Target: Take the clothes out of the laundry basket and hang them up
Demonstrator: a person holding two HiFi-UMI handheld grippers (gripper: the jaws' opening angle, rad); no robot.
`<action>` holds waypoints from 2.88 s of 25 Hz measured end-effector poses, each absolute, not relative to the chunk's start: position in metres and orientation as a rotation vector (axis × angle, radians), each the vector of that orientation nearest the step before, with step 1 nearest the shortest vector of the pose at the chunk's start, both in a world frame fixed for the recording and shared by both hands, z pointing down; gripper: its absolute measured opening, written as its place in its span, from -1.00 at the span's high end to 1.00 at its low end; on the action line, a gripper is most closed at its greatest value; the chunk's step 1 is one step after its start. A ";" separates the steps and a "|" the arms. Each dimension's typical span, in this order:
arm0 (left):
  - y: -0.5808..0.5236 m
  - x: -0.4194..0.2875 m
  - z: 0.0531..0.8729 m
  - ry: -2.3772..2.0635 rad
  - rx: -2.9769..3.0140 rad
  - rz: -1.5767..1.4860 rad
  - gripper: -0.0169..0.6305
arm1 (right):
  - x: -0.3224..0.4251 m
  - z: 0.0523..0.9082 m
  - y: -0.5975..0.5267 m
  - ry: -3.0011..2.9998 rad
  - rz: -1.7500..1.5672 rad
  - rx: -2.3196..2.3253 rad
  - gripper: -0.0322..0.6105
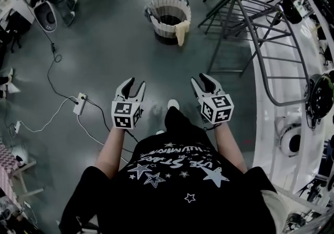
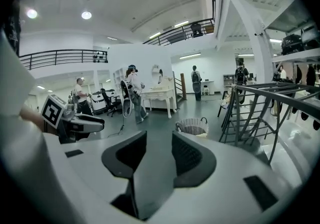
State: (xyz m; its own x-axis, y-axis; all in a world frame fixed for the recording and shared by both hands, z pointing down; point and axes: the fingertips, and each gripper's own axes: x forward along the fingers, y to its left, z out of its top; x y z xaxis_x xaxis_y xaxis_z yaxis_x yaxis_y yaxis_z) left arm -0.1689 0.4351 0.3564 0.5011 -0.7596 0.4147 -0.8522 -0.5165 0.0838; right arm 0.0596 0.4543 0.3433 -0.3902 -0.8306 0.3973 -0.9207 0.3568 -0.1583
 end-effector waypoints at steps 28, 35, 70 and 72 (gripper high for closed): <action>0.211 -0.134 0.364 -1.566 2.250 0.513 0.00 | 0.110 0.413 0.199 -2.419 0.800 1.299 0.20; 0.150 -0.146 0.378 -1.518 2.287 0.475 0.00 | 0.096 0.427 0.158 -2.372 0.792 1.326 0.21; -0.168 -0.266 0.493 -1.168 2.214 0.589 0.00 | -0.058 0.481 -0.203 -2.184 0.831 1.197 0.37; -0.177 -0.263 0.499 -1.179 2.200 0.593 0.00 | -0.052 0.496 -0.221 -2.183 0.817 1.153 0.37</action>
